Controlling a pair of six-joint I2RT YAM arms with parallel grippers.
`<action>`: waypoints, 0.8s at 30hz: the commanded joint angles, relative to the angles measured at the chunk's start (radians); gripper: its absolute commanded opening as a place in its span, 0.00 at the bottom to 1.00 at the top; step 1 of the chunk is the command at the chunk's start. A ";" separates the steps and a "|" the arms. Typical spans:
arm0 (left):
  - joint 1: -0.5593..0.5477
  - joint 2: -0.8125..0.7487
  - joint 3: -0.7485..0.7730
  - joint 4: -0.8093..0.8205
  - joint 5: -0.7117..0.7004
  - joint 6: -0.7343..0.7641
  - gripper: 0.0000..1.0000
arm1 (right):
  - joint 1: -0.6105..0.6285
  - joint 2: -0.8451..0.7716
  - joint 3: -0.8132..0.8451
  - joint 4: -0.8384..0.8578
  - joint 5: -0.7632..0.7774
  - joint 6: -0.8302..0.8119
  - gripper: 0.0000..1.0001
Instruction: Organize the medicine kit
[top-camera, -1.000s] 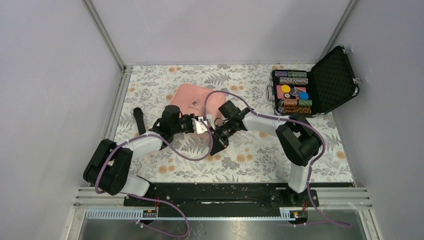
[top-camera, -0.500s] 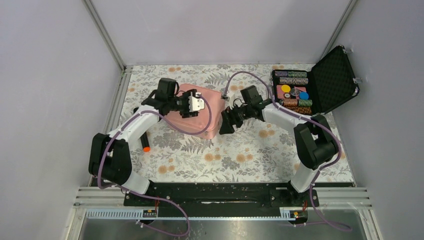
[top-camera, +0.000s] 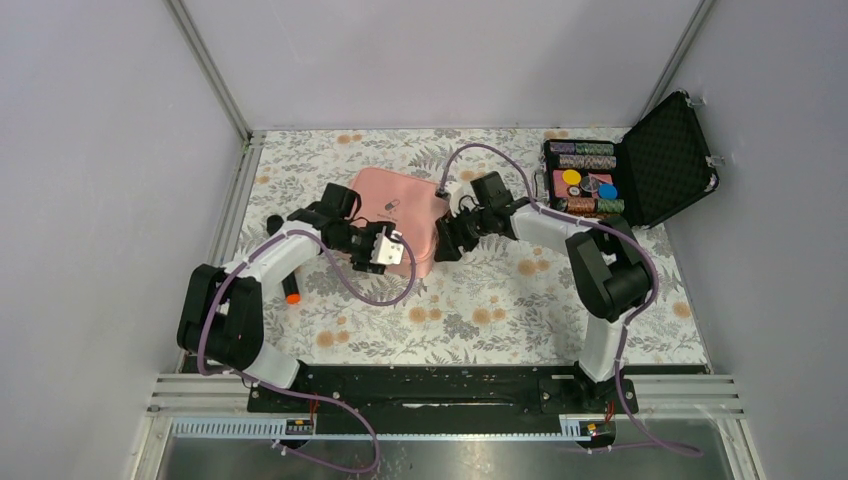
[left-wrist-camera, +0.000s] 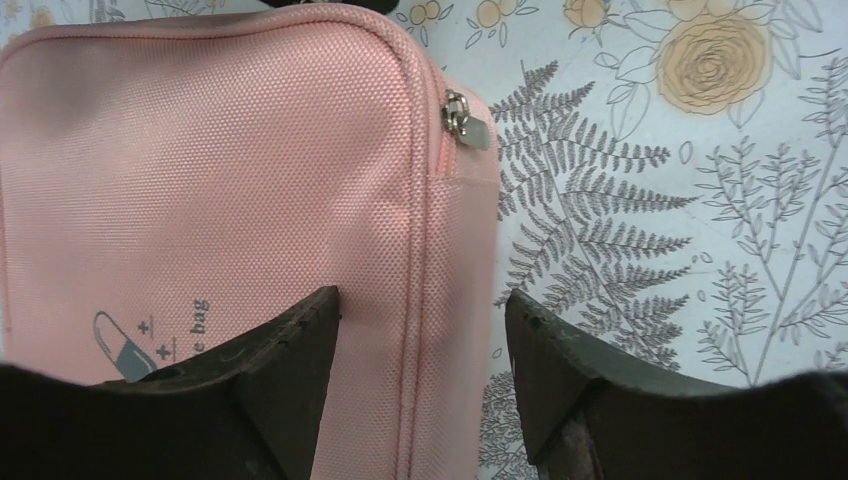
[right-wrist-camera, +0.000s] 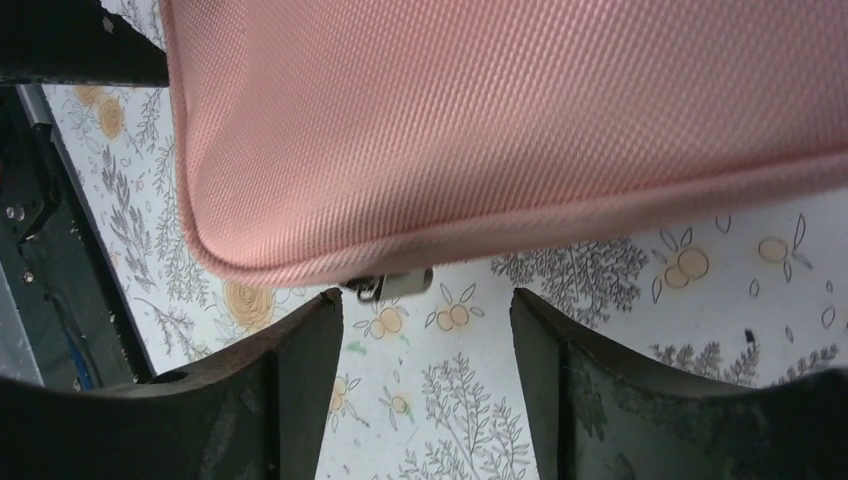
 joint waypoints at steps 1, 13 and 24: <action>0.002 0.025 -0.020 0.106 0.000 0.024 0.61 | 0.032 0.042 0.072 0.070 0.006 0.018 0.67; 0.001 0.080 -0.032 0.165 -0.031 0.060 0.39 | 0.093 0.047 0.074 0.171 0.009 -0.032 0.00; -0.005 0.033 -0.199 0.596 -0.092 -0.224 0.03 | 0.097 -0.112 0.035 -0.175 -0.095 -0.177 0.00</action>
